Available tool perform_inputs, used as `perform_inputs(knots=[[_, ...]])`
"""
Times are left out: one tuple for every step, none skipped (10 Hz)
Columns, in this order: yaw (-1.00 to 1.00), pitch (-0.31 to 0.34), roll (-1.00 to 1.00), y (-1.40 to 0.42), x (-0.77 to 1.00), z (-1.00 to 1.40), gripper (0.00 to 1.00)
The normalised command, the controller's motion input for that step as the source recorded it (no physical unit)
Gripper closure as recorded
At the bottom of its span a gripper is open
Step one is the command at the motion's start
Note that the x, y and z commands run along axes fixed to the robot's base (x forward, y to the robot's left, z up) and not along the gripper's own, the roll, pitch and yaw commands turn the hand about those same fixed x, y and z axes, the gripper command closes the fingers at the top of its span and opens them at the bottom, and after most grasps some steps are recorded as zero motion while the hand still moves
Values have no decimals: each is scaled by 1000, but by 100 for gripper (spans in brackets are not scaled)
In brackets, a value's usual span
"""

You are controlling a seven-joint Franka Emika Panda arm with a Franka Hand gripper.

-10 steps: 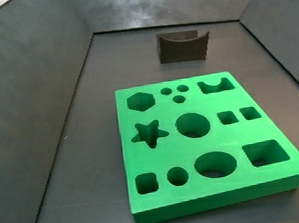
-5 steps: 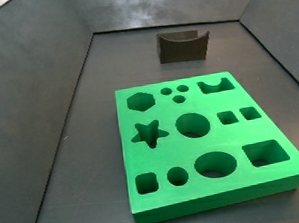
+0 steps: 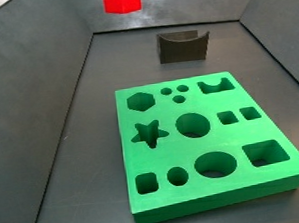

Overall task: Pick up the hexagon object. Move up. Move to above the board. Insert the hexagon object.
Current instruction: Insert the hexagon object.

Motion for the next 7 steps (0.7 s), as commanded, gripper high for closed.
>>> perform_inputs(knots=[[14,-6,77,-6,29,-314,100],[54,-7,86,0,54,-360,100],[91,-43,50,0,129,-426,100],[140,-60,64,-11,120,-417,100],[166,-69,83,-9,103,-431,100],[197,-61,70,0,137,-434,100],[206,-74,73,0,94,-443,100]])
